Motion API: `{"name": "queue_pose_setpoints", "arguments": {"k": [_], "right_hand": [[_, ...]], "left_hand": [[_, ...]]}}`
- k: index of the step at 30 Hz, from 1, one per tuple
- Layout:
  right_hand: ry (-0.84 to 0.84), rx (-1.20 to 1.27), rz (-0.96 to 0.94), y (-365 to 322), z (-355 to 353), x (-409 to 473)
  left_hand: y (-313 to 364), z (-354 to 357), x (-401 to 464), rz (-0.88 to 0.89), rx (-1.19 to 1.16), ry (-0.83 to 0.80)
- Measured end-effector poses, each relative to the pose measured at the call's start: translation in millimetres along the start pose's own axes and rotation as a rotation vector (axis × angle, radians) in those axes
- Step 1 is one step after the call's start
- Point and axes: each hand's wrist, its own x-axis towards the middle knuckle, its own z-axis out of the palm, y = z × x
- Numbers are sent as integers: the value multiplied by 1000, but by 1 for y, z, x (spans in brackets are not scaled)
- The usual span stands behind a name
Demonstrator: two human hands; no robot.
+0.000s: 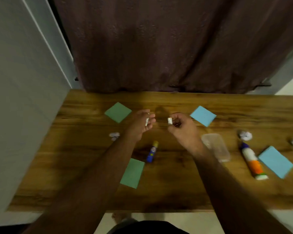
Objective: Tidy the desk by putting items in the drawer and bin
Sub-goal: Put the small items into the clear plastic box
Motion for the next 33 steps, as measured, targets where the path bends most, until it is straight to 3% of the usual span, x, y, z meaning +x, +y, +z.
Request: {"name": "queue_pose_setpoints", "arguments": {"k": [8, 11, 15, 19, 23, 27, 31, 33], "right_hand": [[207, 100, 100, 86, -128, -43], [271, 90, 160, 115, -161, -64], [311, 115, 209, 140, -184, -76], [328, 174, 220, 150, -190, -78], [305, 173, 230, 153, -188, -75], [283, 135, 199, 149, -185, -65], [253, 111, 191, 141, -179, -52], [246, 98, 179, 138, -175, -48]], "left_hand": [[-47, 149, -57, 367, 650, -362], [-69, 191, -61, 594, 1041, -342], [-91, 217, -60, 693, 1438, -281], [-102, 225, -60, 677, 1632, -314], [-105, 220, -54, 655, 1624, -391], [-104, 218, -51, 637, 1723, -544], [-107, 217, -44, 499, 1801, -806], [-109, 218, -41, 459, 1816, -828]]}}
